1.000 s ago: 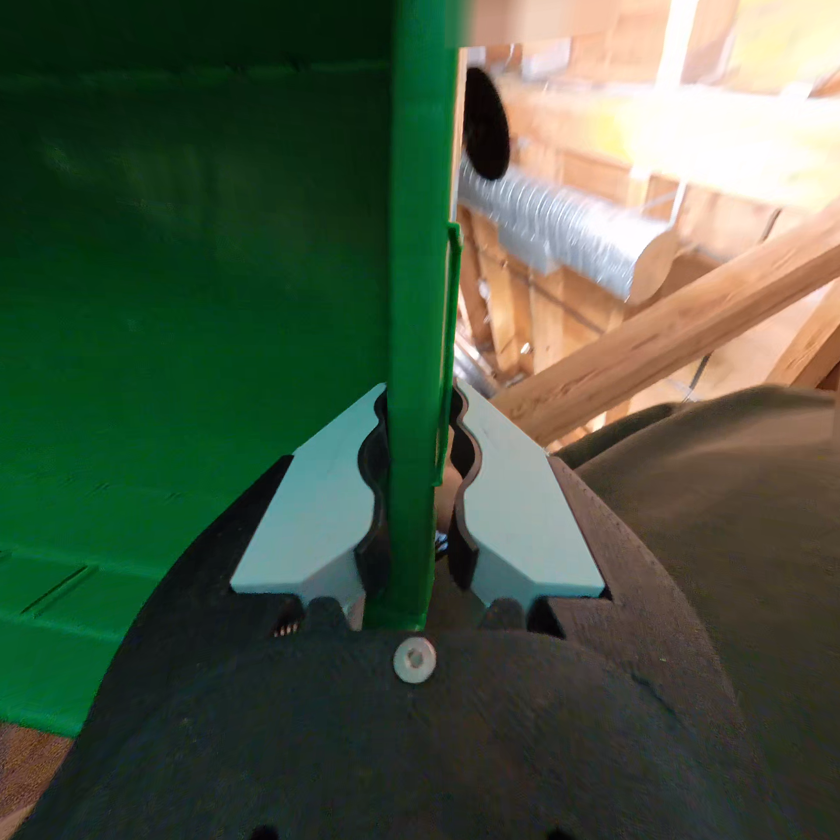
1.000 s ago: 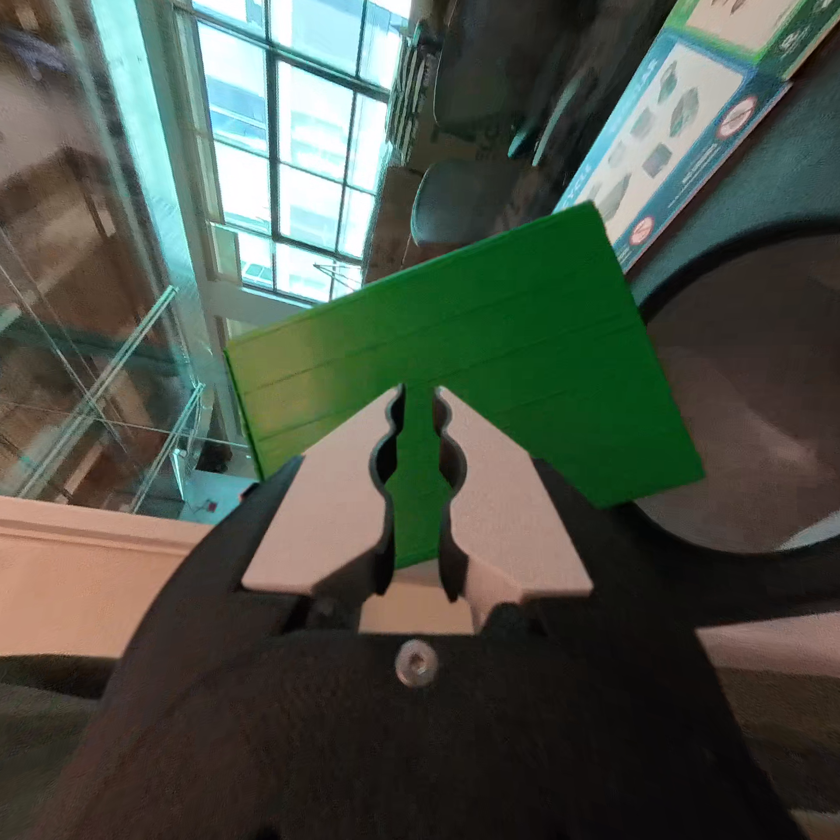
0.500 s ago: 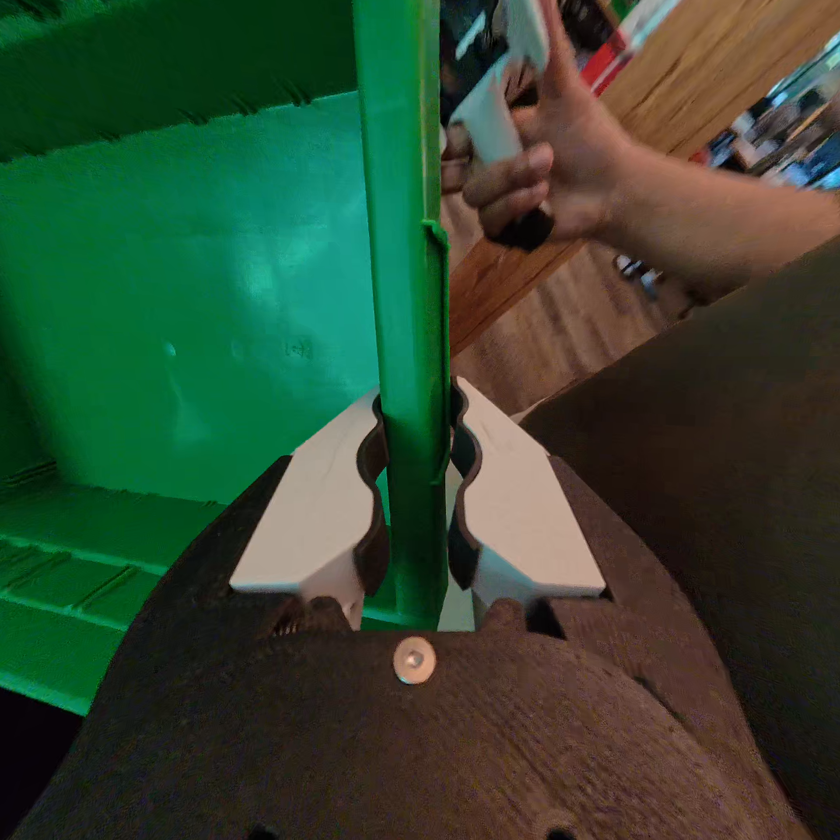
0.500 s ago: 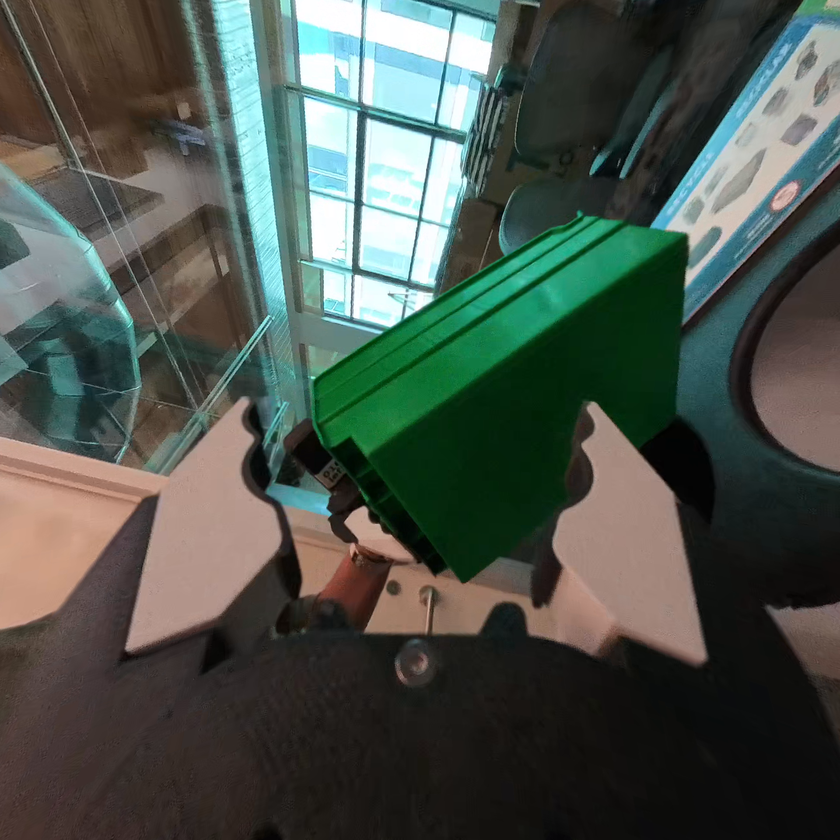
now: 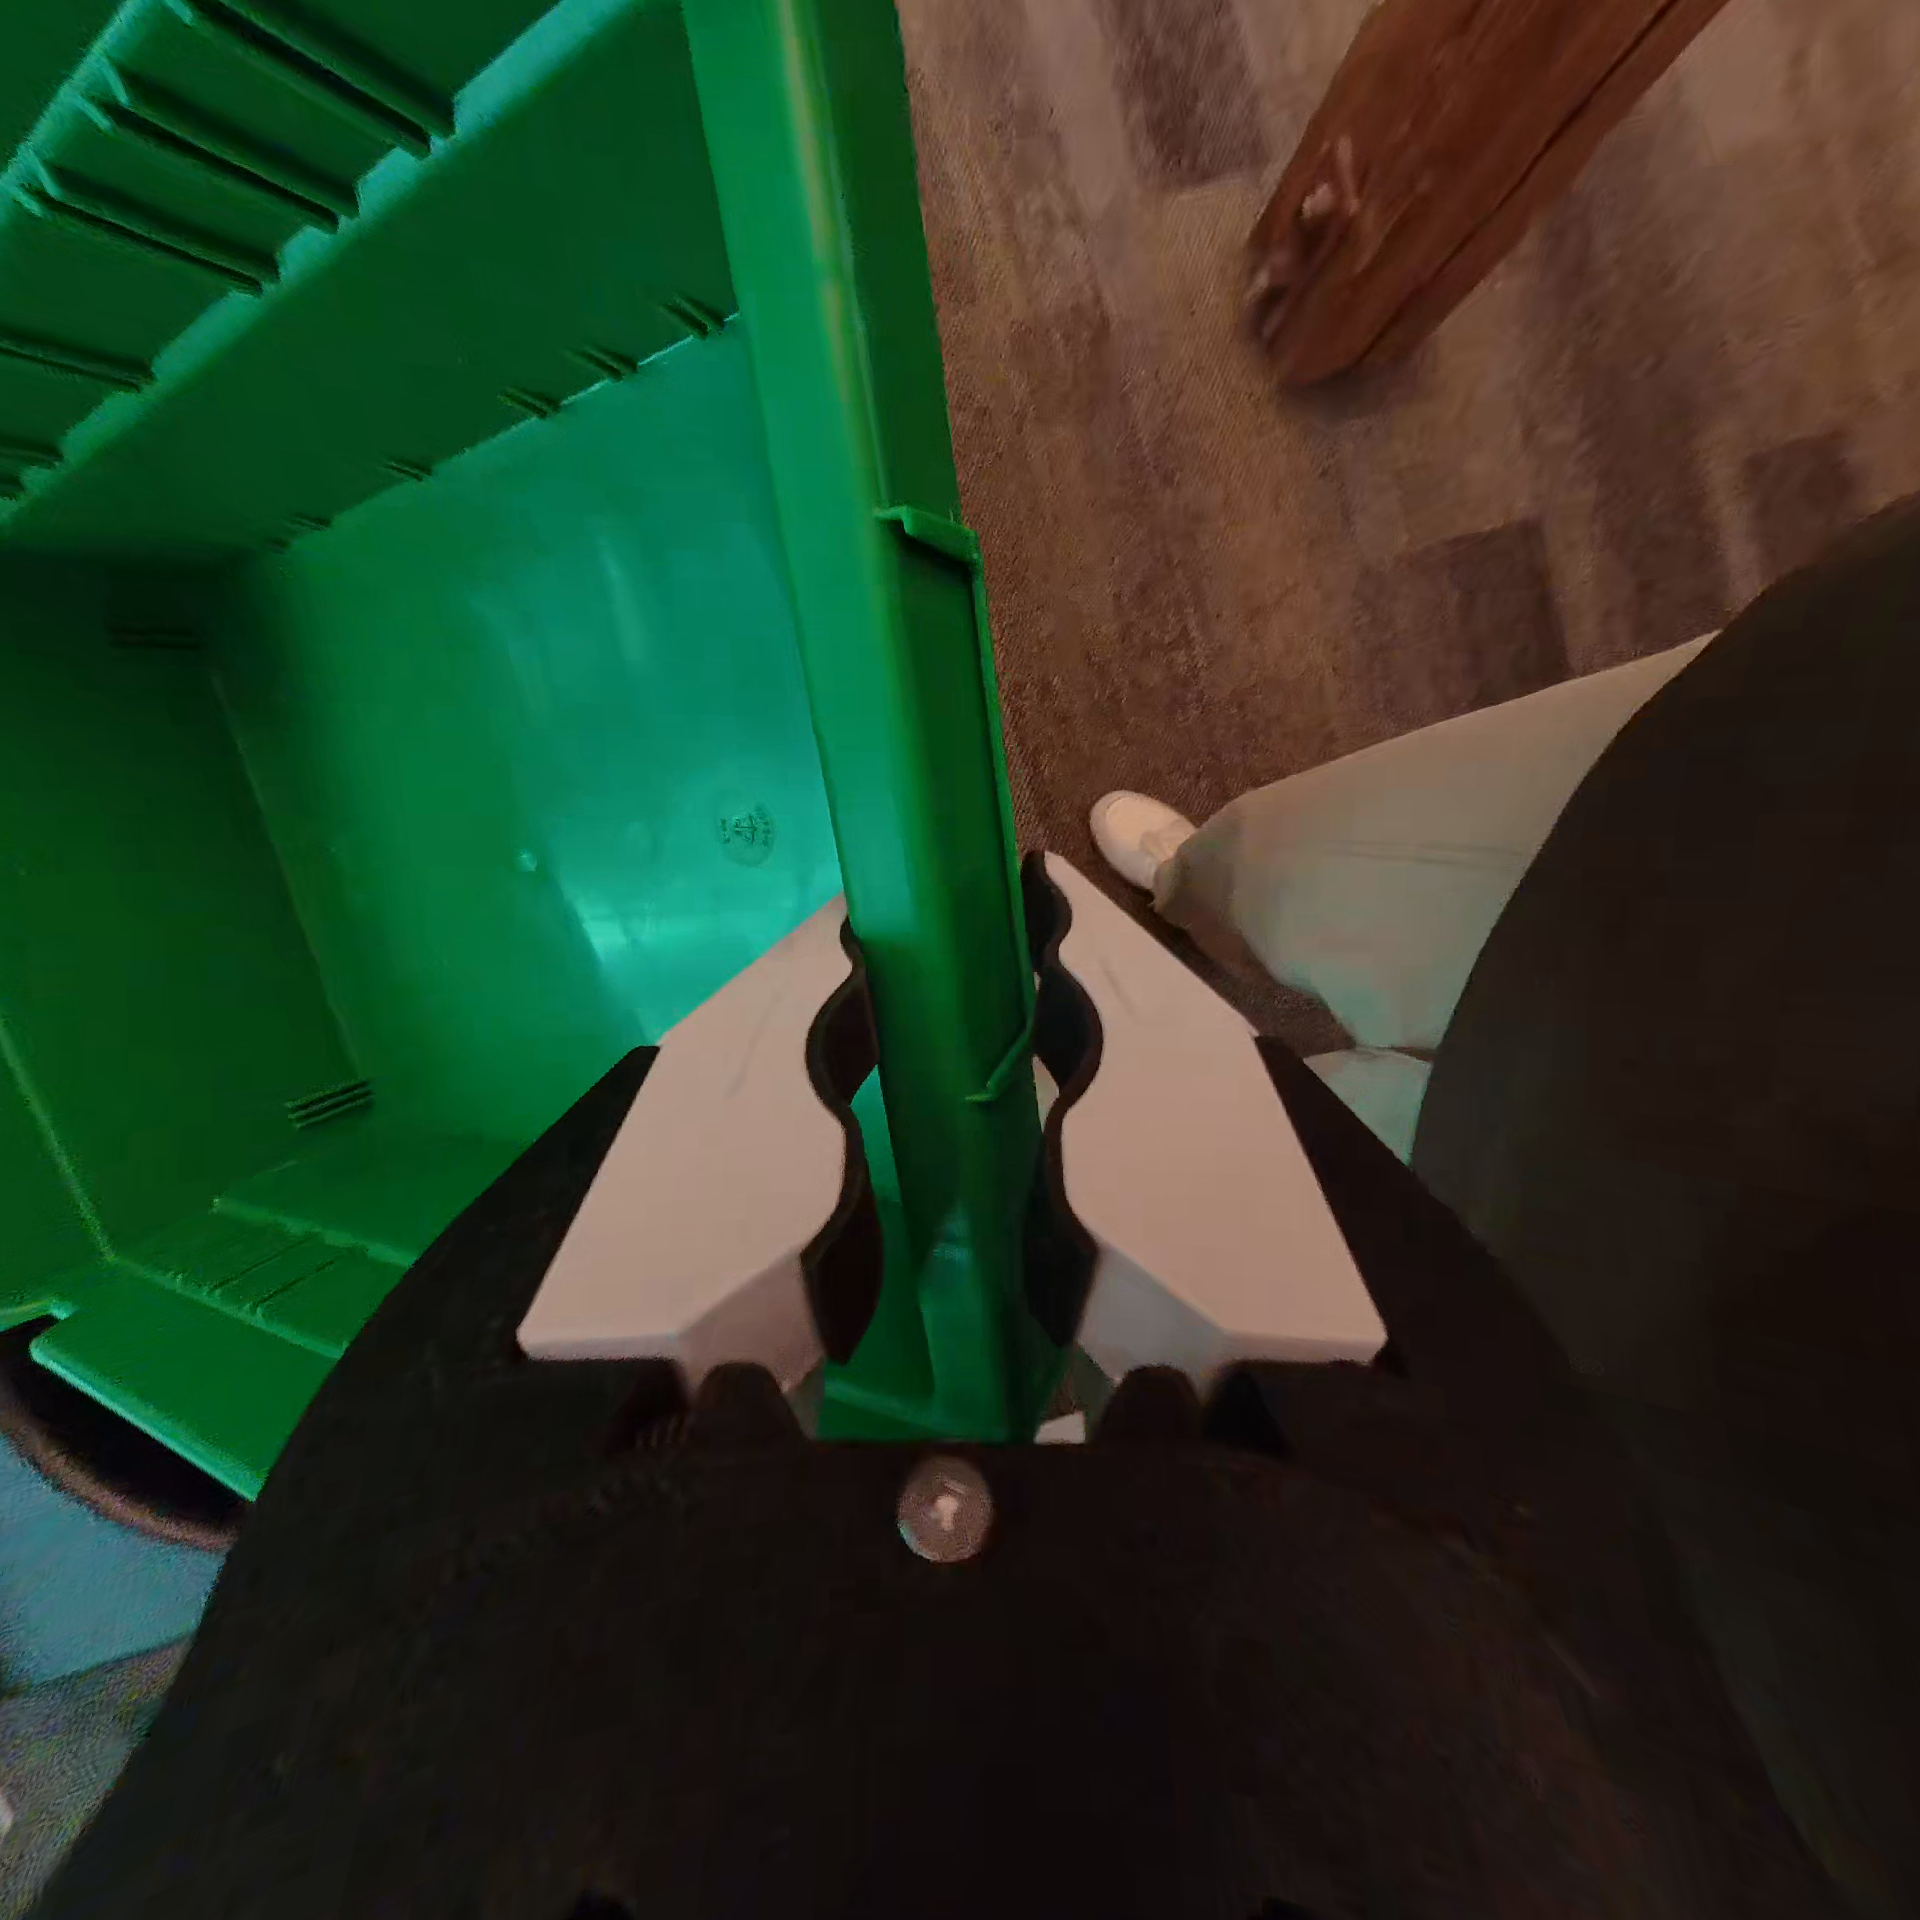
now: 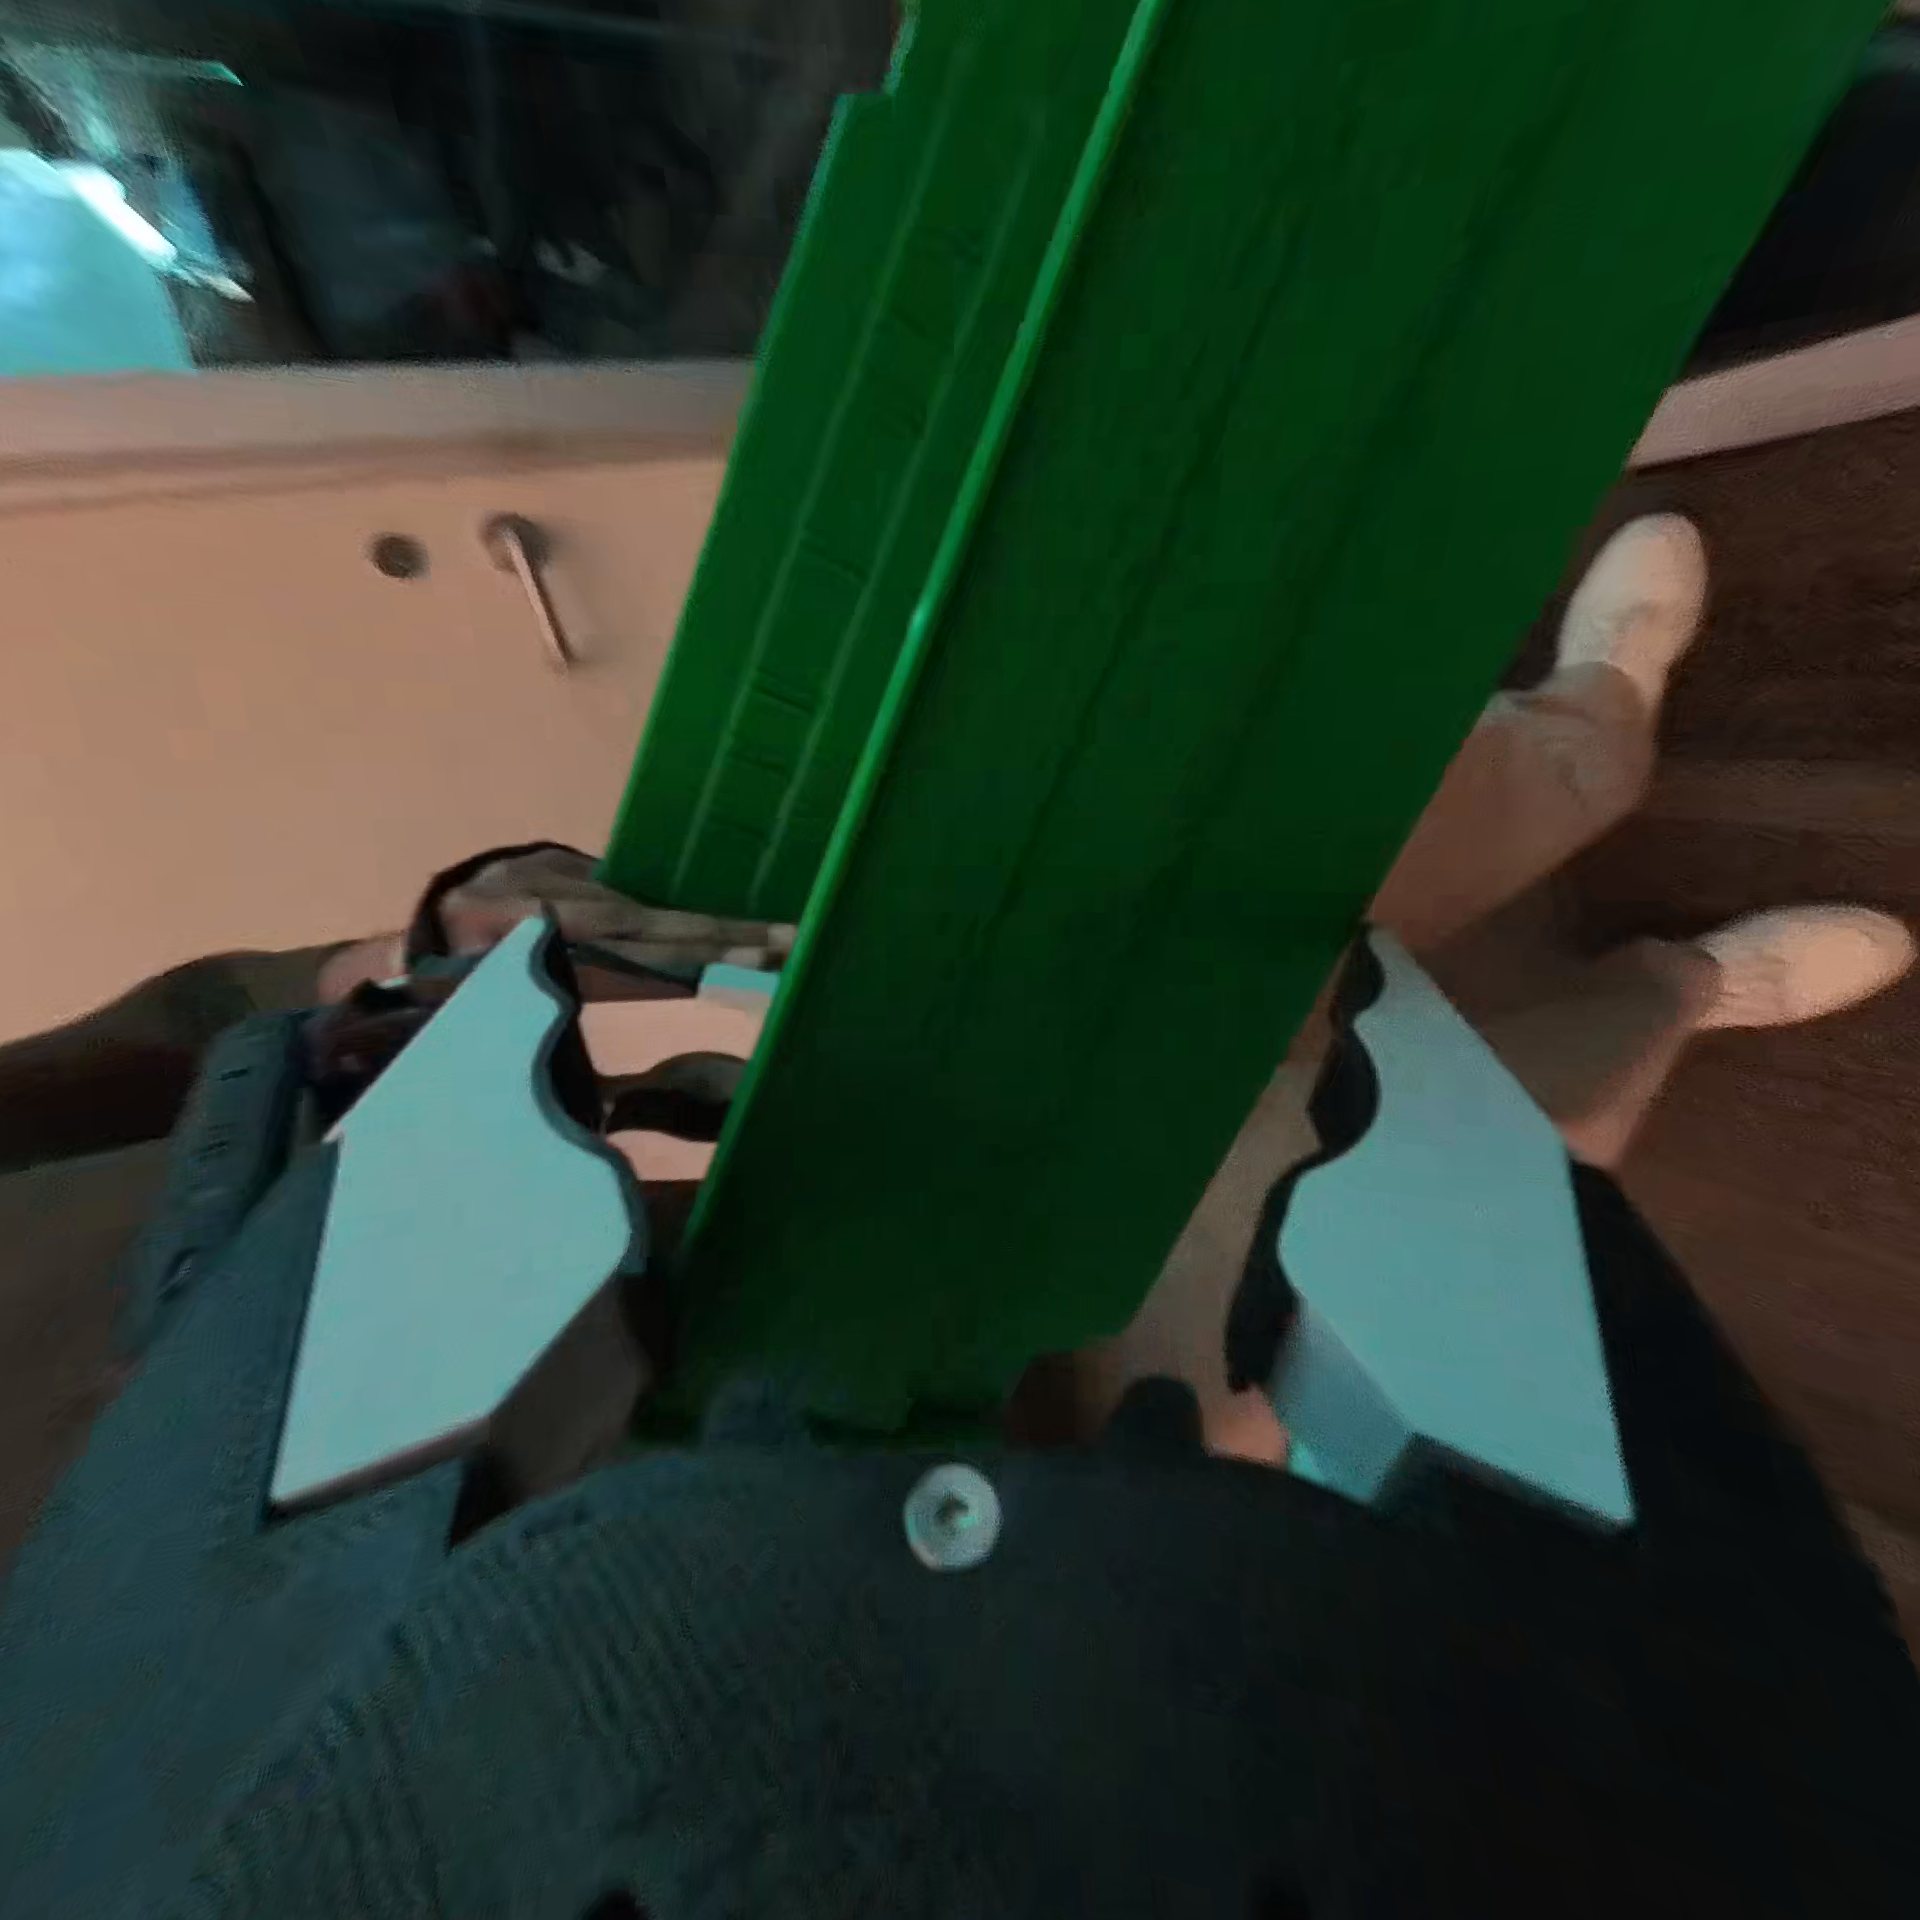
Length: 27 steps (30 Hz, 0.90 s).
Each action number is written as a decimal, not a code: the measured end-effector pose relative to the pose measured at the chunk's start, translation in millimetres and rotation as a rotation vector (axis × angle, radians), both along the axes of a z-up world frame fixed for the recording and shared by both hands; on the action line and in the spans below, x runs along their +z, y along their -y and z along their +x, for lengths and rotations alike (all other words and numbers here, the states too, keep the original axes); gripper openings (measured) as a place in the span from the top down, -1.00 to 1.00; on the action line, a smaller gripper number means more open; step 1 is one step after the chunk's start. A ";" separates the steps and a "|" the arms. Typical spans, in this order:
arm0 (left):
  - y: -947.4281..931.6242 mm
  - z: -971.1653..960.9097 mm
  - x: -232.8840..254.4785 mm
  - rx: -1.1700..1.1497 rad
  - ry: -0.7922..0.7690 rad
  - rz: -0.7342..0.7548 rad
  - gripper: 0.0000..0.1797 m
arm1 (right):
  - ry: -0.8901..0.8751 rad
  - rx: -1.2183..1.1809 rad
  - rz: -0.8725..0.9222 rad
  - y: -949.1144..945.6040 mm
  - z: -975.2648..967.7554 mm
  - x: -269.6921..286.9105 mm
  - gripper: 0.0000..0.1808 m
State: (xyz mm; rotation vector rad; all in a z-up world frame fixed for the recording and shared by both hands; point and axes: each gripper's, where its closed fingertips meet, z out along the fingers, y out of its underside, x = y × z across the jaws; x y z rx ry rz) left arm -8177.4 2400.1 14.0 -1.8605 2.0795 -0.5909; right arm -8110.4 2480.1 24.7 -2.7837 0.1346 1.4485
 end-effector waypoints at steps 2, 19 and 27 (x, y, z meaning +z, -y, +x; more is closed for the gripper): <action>18.3 2.4 -10.1 0.017 -0.043 0.041 0.77 | 0.172 0.113 0.004 21.0 4.1 -24.5 -0.32; 47.8 1.6 59.9 0.743 0.444 -0.220 0.37 | 0.598 0.048 0.247 79.4 38.1 -63.8 0.64; -38.5 -84.8 19.0 1.172 0.468 -0.627 0.52 | 0.873 0.005 0.353 98.0 11.4 -45.7 0.63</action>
